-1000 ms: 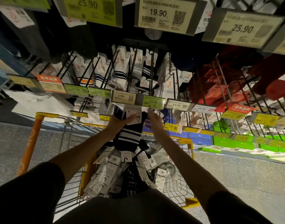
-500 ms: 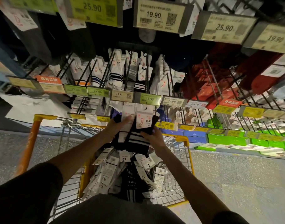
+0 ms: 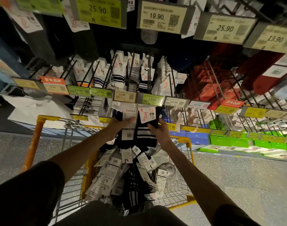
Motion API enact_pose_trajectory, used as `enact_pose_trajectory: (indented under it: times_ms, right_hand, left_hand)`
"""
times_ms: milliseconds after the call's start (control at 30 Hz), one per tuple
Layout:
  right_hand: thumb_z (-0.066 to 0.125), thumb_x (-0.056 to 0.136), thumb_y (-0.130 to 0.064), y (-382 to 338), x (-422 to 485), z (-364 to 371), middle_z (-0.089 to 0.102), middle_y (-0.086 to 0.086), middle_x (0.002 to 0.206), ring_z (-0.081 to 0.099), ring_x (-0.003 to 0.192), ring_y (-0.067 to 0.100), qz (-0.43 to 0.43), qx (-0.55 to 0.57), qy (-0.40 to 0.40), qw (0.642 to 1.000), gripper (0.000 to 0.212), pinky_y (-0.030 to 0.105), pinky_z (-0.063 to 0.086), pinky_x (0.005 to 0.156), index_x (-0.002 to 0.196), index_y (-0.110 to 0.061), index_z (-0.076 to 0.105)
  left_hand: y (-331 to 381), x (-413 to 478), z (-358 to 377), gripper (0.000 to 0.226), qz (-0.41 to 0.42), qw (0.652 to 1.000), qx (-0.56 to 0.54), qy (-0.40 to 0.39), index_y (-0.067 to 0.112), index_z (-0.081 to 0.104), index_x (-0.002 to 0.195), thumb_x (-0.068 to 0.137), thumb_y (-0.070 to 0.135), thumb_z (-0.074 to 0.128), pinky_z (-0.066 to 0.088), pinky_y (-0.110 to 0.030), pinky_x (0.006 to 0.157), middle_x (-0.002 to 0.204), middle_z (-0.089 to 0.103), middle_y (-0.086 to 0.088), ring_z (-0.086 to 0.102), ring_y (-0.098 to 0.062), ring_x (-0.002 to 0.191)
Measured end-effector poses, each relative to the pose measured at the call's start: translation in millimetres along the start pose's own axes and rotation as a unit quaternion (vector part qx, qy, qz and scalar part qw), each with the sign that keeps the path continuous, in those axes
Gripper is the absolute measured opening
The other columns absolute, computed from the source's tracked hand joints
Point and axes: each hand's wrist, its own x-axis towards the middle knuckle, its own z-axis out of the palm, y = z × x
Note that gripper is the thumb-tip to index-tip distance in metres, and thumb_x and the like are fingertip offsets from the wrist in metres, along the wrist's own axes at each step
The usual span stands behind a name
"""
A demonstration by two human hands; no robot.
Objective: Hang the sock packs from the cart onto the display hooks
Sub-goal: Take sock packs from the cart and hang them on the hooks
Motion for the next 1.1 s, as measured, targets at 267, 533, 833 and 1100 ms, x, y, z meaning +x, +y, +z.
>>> enact_pose_trajectory:
  times_ms: [267,533,833,1100]
  right_hand:
    - [0.063,0.089,0.004,3,2,0,0.068,0.008,0.114,0.066,0.100,0.016,-0.011,0.036,0.006,0.999,0.033,0.026,0.057,0.075,0.119,-0.010,0.060]
    - [0.064,0.089,0.002,1,9,-7,0.067,0.009,0.119,0.064,0.109,0.017,-0.044,-0.004,-0.028,0.999,0.037,0.031,0.056,0.088,0.125,-0.007,0.058]
    - [0.065,0.089,-0.001,1,25,0,0.070,0.006,0.114,0.066,0.108,0.017,-0.035,-0.001,0.012,0.999,0.034,0.022,0.054,0.081,0.122,-0.008,0.060]
    - [0.066,0.088,-0.027,-2,37,8,0.073,0.000,0.101,0.068,0.096,0.018,-0.045,-0.069,0.094,0.992,0.023,0.038,0.055,0.081,0.108,-0.017,0.065]
  left_hand:
    - [14,7,1,0.029,-0.049,0.999,0.006,-0.020,0.023,0.069,0.107,0.080,0.023,0.080,0.056,-0.039,0.080,0.100,0.073,0.002,0.068,-0.014,0.092]
    - [6,9,-2,0.077,-0.071,0.997,0.004,-0.017,0.023,0.073,0.108,0.038,0.047,0.097,0.055,-0.052,0.090,0.102,0.076,-0.002,0.071,-0.024,0.100]
    - [25,11,8,0.026,-0.058,0.998,-0.009,0.004,0.021,0.072,0.099,0.076,0.026,0.084,0.058,-0.041,0.078,0.100,0.075,-0.005,0.072,-0.022,0.092]
    - [25,28,10,0.073,-0.035,0.999,-0.023,0.014,0.016,0.071,0.111,0.049,0.044,0.095,0.055,-0.055,0.091,0.105,0.075,-0.006,0.071,-0.025,0.101]
